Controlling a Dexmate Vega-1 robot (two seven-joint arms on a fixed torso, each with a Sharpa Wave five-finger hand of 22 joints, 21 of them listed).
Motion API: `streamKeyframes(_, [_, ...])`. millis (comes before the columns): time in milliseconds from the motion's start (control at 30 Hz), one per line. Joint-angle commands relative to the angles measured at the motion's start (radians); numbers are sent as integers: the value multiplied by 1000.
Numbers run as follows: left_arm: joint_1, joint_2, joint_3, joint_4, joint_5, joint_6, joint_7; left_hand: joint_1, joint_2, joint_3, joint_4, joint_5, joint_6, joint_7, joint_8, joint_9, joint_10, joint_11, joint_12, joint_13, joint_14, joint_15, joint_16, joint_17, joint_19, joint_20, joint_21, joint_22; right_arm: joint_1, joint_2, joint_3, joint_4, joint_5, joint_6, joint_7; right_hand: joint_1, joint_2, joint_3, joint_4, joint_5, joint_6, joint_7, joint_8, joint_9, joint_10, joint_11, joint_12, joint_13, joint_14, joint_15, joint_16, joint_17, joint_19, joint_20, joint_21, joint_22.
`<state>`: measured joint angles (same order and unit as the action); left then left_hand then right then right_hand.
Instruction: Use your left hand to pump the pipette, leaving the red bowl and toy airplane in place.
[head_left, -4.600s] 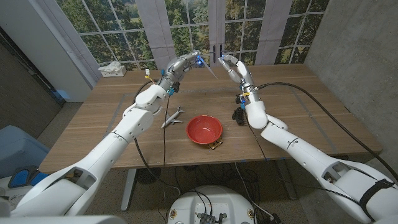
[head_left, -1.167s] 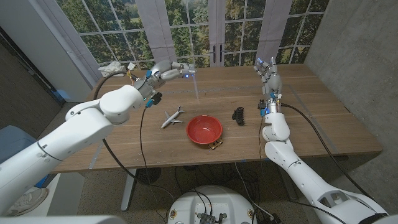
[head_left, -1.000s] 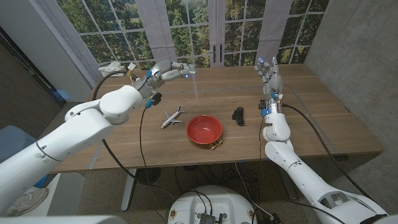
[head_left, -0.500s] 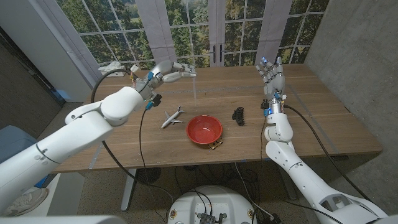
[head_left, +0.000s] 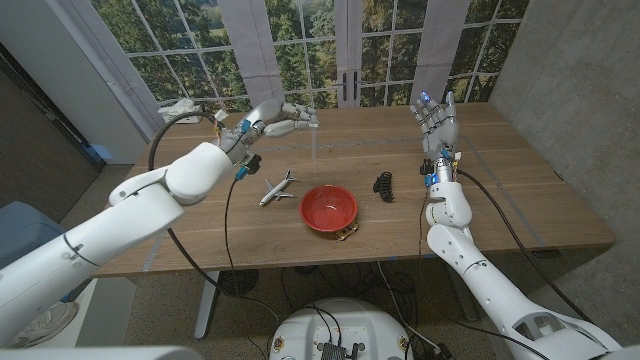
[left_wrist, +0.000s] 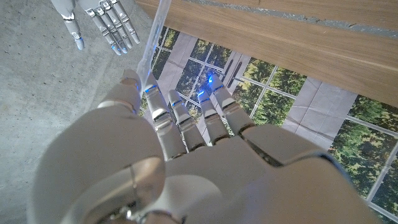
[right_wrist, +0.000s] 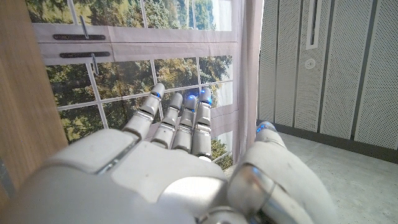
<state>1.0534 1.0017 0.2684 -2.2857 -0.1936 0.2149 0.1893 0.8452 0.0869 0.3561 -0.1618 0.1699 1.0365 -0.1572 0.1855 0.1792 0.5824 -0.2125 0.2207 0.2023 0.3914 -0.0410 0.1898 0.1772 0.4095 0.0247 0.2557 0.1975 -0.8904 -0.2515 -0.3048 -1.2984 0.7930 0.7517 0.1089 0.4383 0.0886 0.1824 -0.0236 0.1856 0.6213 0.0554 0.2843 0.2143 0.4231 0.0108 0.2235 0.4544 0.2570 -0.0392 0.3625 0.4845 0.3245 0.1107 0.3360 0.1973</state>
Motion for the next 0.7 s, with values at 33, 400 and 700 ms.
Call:
streamKeyframes(33, [14, -19, 4, 14, 65, -43, -9, 1, -3, -3, -3, 1, 10, -1, 6, 2, 10, -2, 4, 2, 9, -126, 8, 1, 2, -12, 6, 5, 10, 15, 5, 20, 7, -2, 18, 4, -1, 4, -6, 7, 2, 8, -1, 1, 2, -1, 8, 2, -4, -9, -3, 4, -1, 1, -1, 6])
streamKeyframes(400, [11, -51, 7, 38, 80, -79, -22, -2, 19, 12, 2, 3, 43, 9, 15, 3, 23, -2, 4, 3, 17, -132, 6, 1, 2, -12, 7, 6, 12, 17, 7, 24, -4, 4, 15, 2, 0, 5, -12, 7, 3, 9, -4, 2, 0, -2, 9, 2, -4, -10, -4, 5, -3, 1, -2, 6])
streamKeyframes(700, [25, -77, 7, 43, 122, -106, 7, 9, 22, 24, -8, 4, 86, 21, 29, 10, 25, -4, 3, 4, 20, -141, 1, -3, 5, -28, 8, 5, 11, 16, 9, 27, -3, 8, 20, 0, 1, 5, -15, 7, 3, 9, -6, 2, -1, -1, 9, 2, -5, -8, -5, 5, -5, 1, -2, 6])
